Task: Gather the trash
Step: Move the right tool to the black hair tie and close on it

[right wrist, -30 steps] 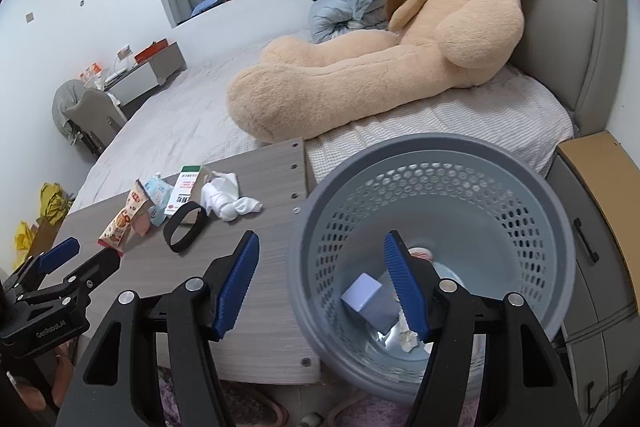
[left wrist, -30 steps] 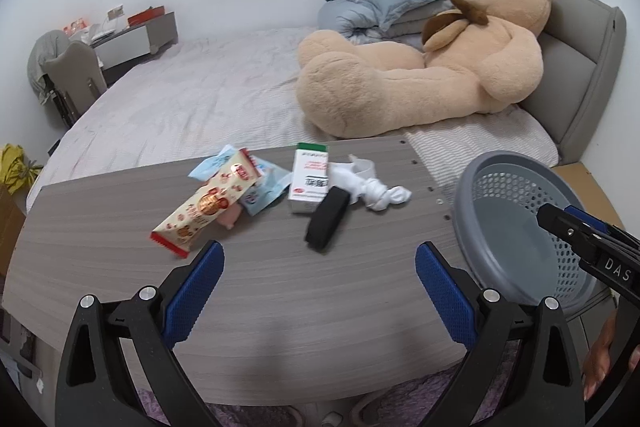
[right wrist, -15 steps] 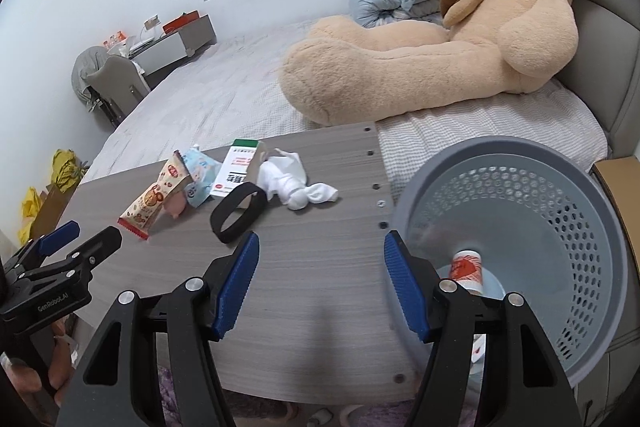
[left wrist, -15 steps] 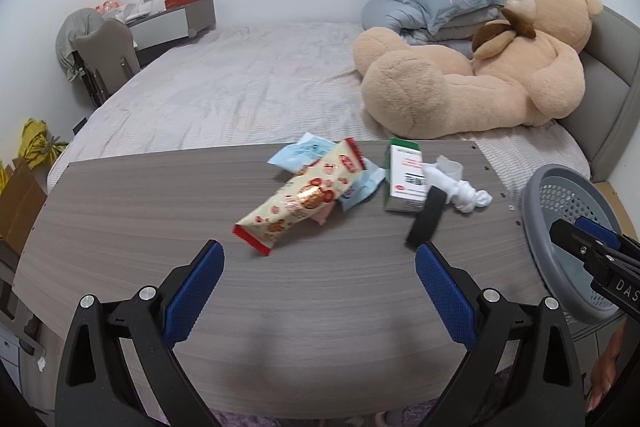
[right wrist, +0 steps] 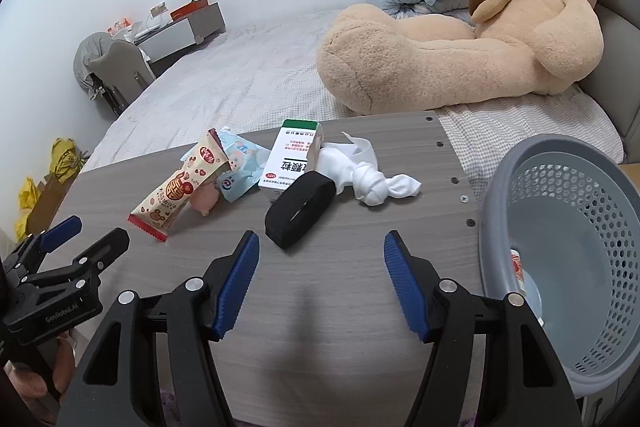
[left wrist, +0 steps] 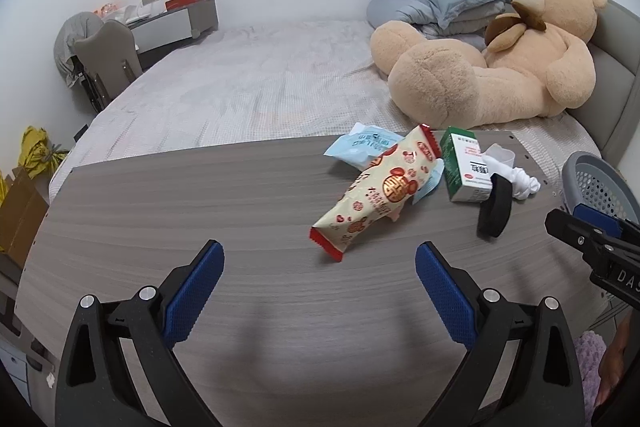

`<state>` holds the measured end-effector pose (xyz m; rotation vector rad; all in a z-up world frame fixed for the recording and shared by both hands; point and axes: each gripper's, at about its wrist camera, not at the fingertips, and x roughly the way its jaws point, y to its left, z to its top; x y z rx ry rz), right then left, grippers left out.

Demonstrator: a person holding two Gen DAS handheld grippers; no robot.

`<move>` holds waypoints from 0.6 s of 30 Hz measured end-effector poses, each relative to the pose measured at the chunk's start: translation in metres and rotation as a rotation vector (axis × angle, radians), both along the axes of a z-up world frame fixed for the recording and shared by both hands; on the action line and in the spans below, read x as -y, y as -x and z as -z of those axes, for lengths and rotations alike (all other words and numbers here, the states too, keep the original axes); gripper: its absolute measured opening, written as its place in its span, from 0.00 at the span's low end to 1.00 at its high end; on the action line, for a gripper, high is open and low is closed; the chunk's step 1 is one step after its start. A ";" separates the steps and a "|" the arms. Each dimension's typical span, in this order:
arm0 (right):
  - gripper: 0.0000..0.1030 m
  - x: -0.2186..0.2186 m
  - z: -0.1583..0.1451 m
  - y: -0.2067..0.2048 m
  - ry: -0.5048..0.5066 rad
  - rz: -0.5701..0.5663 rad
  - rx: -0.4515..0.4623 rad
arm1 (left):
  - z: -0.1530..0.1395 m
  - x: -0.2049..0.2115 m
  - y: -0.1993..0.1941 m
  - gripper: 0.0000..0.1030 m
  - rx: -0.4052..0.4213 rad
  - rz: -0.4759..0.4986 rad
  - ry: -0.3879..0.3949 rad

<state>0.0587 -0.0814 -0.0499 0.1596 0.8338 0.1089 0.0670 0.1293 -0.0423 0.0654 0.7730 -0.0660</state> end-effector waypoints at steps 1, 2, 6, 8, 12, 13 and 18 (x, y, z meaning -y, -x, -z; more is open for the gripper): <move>0.61 -0.002 0.001 -0.001 0.000 0.004 -0.002 | 0.001 -0.002 -0.001 0.92 -0.002 0.002 0.004; 0.61 -0.005 0.003 -0.004 -0.003 0.010 -0.007 | 0.002 -0.005 -0.003 0.92 -0.003 0.005 0.007; 0.61 -0.011 0.009 -0.015 -0.025 0.041 -0.019 | 0.005 -0.010 -0.009 0.92 0.002 0.016 0.003; 0.61 -0.015 0.013 -0.020 -0.028 0.054 -0.027 | 0.006 -0.013 -0.012 0.92 0.002 0.025 0.009; 0.61 -0.026 0.017 -0.031 -0.013 0.072 -0.037 | 0.005 -0.017 -0.017 0.92 0.008 0.035 0.027; 0.61 -0.029 0.018 -0.034 -0.010 0.078 -0.038 | 0.004 -0.018 -0.018 0.92 0.009 0.038 0.033; 0.61 -0.034 0.025 -0.044 0.021 0.110 -0.060 | 0.006 -0.018 -0.025 0.92 0.010 0.047 0.040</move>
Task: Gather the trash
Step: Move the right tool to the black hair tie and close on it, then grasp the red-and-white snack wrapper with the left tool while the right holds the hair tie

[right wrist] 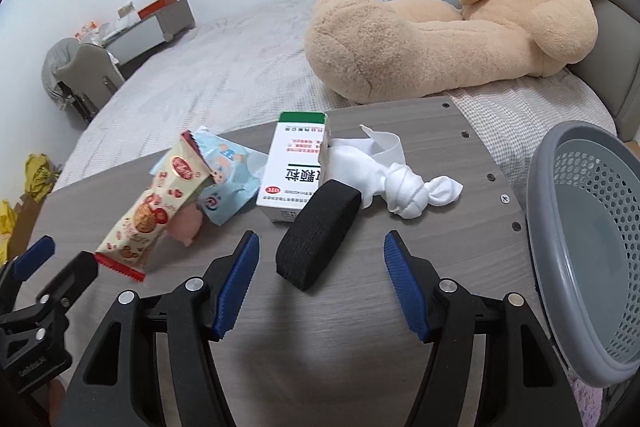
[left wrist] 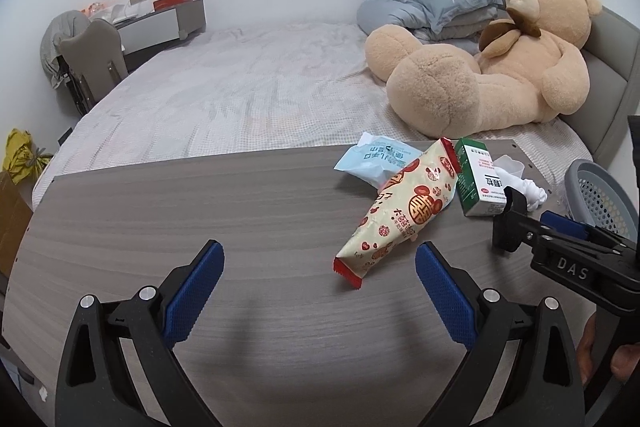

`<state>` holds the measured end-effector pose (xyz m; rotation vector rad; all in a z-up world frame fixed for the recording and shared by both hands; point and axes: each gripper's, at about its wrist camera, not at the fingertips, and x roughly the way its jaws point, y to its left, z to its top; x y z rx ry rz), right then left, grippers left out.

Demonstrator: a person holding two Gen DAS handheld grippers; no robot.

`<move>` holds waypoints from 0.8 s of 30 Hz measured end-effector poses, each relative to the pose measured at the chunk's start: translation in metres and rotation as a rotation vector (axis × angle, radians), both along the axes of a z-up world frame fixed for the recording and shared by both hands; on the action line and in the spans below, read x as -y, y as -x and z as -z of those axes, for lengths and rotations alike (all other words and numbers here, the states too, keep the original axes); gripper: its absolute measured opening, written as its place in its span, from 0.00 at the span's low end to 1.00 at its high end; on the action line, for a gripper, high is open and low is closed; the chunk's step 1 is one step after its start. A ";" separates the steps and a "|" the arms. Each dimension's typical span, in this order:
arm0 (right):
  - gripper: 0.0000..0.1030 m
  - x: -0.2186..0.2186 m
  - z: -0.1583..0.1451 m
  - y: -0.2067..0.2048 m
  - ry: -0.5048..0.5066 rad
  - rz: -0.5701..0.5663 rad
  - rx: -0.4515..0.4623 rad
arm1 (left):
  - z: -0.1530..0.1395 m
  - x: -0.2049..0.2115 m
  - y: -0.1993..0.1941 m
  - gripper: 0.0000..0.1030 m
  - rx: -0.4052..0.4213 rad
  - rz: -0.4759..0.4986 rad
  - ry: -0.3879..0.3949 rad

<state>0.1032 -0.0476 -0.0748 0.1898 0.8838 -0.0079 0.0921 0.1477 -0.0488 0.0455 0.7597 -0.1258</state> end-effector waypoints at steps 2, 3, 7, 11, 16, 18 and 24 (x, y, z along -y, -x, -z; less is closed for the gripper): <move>0.61 0.001 0.004 -0.003 -0.016 0.008 -0.013 | 0.002 0.000 -0.002 0.92 -0.005 0.000 0.004; 0.60 0.002 0.006 -0.004 -0.016 0.012 -0.015 | 0.002 0.000 -0.002 0.92 -0.006 0.000 0.007; 0.60 0.001 0.009 -0.008 -0.015 0.026 -0.023 | 0.002 -0.001 -0.002 0.92 -0.007 0.001 0.014; 0.51 -0.002 0.008 -0.009 -0.023 0.024 -0.019 | 0.000 -0.002 0.000 0.92 -0.002 0.003 0.012; 0.18 -0.004 0.008 -0.009 -0.035 0.002 -0.021 | -0.001 -0.003 0.001 0.92 -0.004 0.001 0.018; 0.17 -0.004 0.007 -0.007 -0.036 -0.006 -0.019 | -0.001 -0.003 0.002 0.92 -0.008 0.003 0.022; 0.16 0.002 -0.001 0.005 -0.064 -0.015 0.001 | -0.003 0.002 0.005 0.92 -0.013 0.019 0.015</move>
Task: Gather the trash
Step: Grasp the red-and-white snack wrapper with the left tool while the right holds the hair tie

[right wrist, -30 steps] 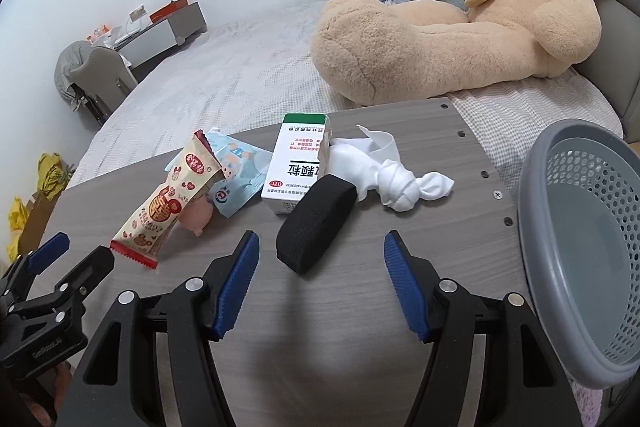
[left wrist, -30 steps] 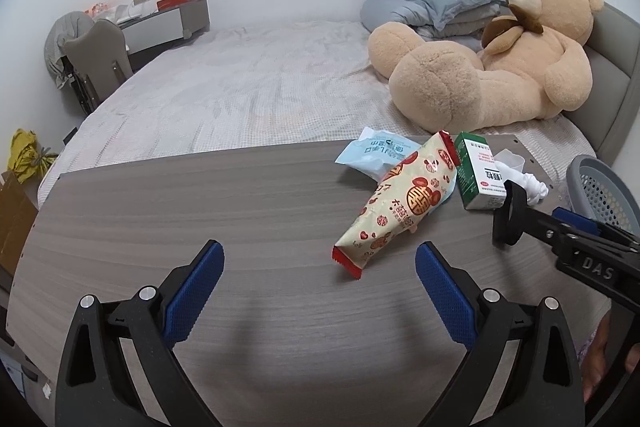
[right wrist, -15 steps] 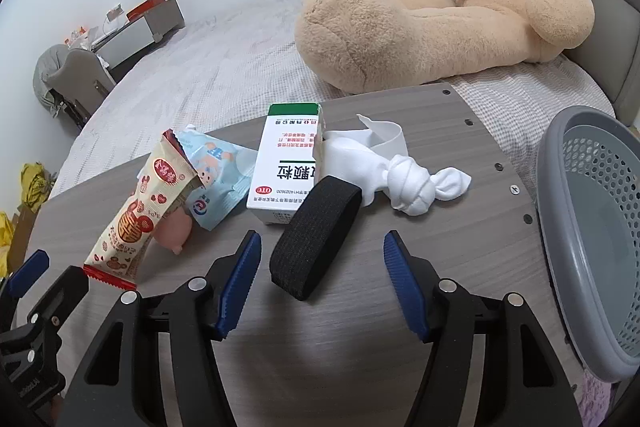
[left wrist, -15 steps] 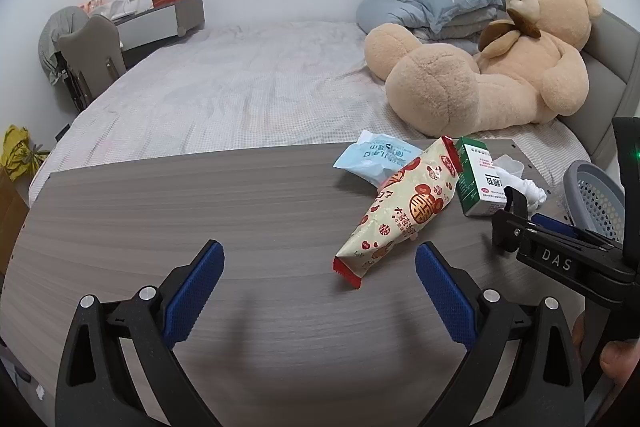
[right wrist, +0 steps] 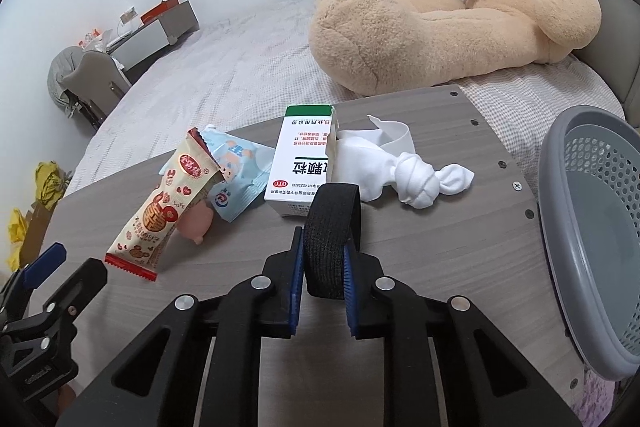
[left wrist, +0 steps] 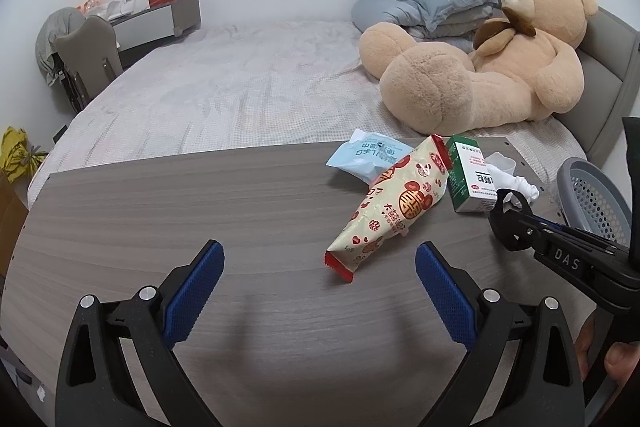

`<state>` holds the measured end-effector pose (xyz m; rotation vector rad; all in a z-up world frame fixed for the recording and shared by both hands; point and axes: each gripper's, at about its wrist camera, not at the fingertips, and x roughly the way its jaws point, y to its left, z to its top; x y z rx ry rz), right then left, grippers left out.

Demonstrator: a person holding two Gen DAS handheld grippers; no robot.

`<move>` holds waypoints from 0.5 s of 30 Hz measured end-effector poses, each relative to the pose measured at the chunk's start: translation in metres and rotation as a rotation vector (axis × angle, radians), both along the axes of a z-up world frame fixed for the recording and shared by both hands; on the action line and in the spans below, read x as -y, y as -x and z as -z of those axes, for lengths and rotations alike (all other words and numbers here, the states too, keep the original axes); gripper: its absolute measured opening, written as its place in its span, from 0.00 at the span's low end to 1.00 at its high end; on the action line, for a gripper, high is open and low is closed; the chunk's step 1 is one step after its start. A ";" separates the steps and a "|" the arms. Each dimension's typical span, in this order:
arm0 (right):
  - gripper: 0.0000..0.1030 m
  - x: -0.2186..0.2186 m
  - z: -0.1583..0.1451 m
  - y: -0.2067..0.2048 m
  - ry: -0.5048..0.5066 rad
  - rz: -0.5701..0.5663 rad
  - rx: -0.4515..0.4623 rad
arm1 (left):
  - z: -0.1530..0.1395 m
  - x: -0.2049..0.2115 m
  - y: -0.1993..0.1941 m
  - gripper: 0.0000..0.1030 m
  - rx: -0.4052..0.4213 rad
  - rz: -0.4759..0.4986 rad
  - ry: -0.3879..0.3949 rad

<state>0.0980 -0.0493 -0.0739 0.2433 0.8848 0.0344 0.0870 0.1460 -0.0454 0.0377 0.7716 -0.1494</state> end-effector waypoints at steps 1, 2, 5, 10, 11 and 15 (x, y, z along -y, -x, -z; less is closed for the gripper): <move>0.16 0.002 -0.002 0.002 -0.003 0.000 0.006 | 0.000 0.001 0.000 0.92 -0.001 0.003 0.000; 0.16 0.003 -0.004 0.004 -0.005 -0.002 0.010 | 0.000 0.001 -0.001 0.92 -0.004 0.006 -0.001; 0.16 0.006 -0.010 0.012 -0.009 -0.009 0.018 | 0.003 0.004 -0.004 0.92 -0.015 0.017 -0.005; 0.16 0.008 -0.015 0.023 -0.002 -0.022 0.022 | 0.006 0.009 -0.012 0.92 -0.027 0.036 -0.013; 0.16 0.009 -0.016 0.025 -0.001 -0.024 0.022 | 0.007 0.010 -0.014 0.92 -0.030 0.039 -0.016; 0.16 0.011 -0.017 0.031 0.000 -0.028 0.026 | 0.010 0.015 -0.024 0.92 -0.047 0.065 -0.013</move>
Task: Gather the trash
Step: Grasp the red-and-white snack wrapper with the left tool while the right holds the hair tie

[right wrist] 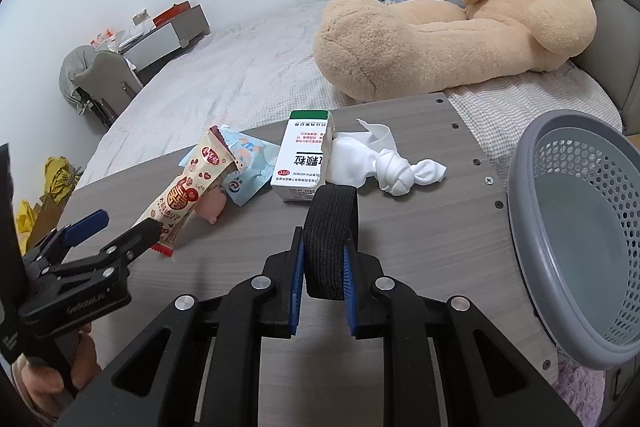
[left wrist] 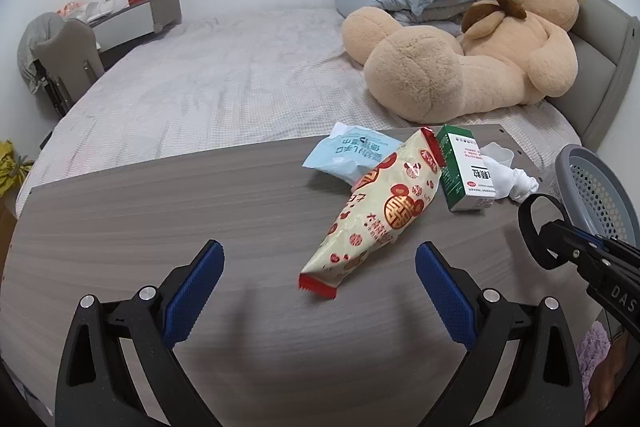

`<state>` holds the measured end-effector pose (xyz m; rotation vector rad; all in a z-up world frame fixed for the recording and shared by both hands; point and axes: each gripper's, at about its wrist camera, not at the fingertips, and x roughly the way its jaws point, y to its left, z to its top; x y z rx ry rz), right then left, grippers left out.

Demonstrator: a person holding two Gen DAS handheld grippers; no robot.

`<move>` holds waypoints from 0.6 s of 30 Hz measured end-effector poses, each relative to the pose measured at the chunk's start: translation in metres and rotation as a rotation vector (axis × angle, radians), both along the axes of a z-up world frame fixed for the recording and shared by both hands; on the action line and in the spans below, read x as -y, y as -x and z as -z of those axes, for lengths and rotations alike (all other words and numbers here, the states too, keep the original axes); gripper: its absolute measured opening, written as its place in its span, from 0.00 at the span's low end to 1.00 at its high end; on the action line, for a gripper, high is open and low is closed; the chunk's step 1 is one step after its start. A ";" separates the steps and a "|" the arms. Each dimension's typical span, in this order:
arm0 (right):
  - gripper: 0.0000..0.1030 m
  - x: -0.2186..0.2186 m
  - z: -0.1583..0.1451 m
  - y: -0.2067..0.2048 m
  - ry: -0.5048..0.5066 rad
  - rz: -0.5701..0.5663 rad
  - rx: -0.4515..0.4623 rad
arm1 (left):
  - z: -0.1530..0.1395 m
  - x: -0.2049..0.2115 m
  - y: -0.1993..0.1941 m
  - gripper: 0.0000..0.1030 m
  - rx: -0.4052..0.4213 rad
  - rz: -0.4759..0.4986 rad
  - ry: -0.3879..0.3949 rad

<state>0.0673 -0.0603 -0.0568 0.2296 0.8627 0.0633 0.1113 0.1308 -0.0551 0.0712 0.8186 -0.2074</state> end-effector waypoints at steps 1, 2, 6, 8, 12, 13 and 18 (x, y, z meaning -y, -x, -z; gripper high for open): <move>0.16 0.000 0.000 0.000 -0.002 -0.001 -0.001 | 0.001 0.003 -0.004 0.92 -0.004 0.012 -0.001; 0.16 0.000 0.000 0.001 -0.004 -0.002 -0.001 | 0.002 0.005 -0.006 0.92 -0.006 0.020 -0.003; 0.16 -0.001 -0.001 0.003 -0.023 -0.020 0.000 | 0.010 0.013 -0.018 0.92 -0.041 0.054 0.016; 0.16 -0.002 -0.002 0.004 -0.023 -0.027 0.005 | 0.013 0.015 -0.023 0.92 -0.055 0.059 0.035; 0.16 -0.002 -0.003 0.004 -0.027 -0.032 0.007 | 0.014 0.021 -0.026 0.87 -0.063 0.071 0.041; 0.16 -0.002 -0.003 0.004 -0.029 -0.033 0.004 | 0.015 0.022 -0.026 0.82 -0.066 0.078 0.039; 0.16 -0.001 0.002 0.000 -0.034 -0.035 -0.012 | 0.017 0.026 -0.026 0.58 -0.086 0.100 0.042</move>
